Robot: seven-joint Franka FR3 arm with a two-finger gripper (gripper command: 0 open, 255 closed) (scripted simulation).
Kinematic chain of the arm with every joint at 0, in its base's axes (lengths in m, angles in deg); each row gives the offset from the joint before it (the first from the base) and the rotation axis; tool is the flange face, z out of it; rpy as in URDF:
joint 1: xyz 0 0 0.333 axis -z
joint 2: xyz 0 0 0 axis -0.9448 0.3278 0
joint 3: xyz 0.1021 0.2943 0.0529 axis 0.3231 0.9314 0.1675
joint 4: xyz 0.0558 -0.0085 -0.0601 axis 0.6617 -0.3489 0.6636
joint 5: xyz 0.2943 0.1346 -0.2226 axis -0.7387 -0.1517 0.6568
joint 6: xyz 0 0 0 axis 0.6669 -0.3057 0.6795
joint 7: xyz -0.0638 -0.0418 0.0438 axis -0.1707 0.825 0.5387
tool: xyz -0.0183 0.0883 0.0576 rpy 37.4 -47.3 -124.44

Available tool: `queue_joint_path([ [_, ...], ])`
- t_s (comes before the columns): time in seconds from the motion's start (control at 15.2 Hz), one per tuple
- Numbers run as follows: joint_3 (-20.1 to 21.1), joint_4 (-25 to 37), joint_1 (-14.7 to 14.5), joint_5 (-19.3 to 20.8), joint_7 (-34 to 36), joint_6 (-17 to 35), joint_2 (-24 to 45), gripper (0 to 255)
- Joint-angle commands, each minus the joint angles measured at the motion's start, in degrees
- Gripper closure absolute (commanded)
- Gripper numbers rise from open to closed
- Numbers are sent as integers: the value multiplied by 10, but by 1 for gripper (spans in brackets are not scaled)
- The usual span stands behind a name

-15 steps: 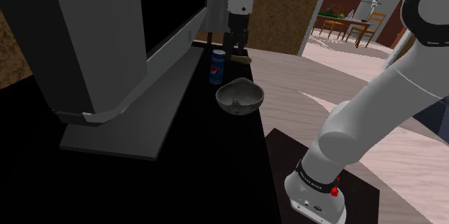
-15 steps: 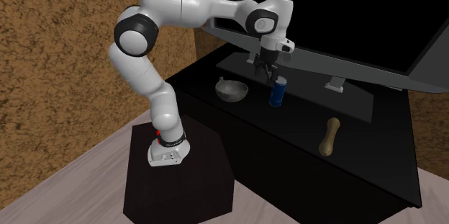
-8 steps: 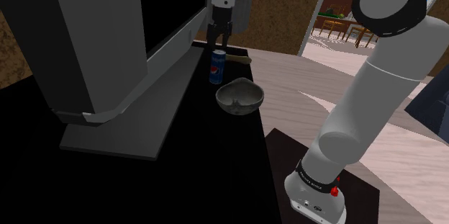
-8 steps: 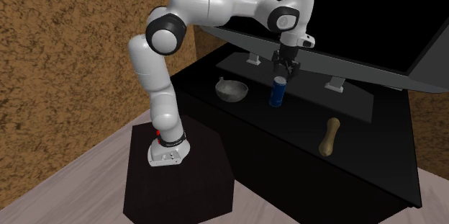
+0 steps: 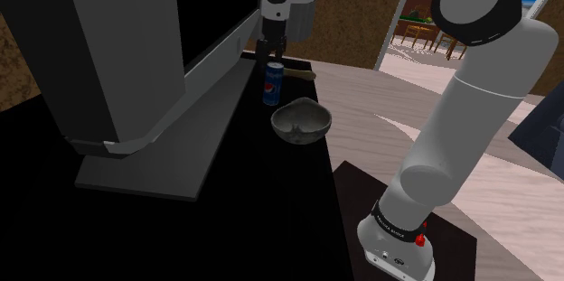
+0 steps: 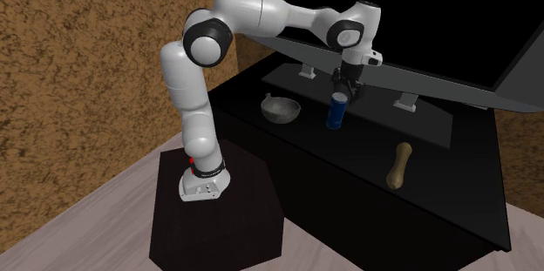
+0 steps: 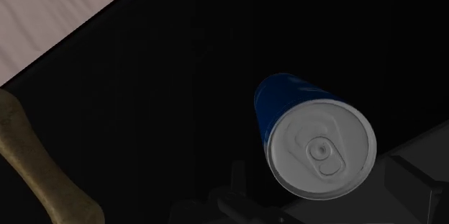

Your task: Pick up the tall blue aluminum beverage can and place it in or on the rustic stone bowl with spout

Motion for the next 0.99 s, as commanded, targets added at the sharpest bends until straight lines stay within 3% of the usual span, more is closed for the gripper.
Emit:
queue_joint_path([
  [0.0, 0, -11, 0, 0, 0, 12, 1, 0],
  [0.46, 0, -11, 0, 0, 0, 12, 1, 0],
  [0.53, 0, -11, 0, 0, 0, 12, 1, 255],
  [0.92, 0, -11, 0, 0, 0, 12, 1, 255],
])
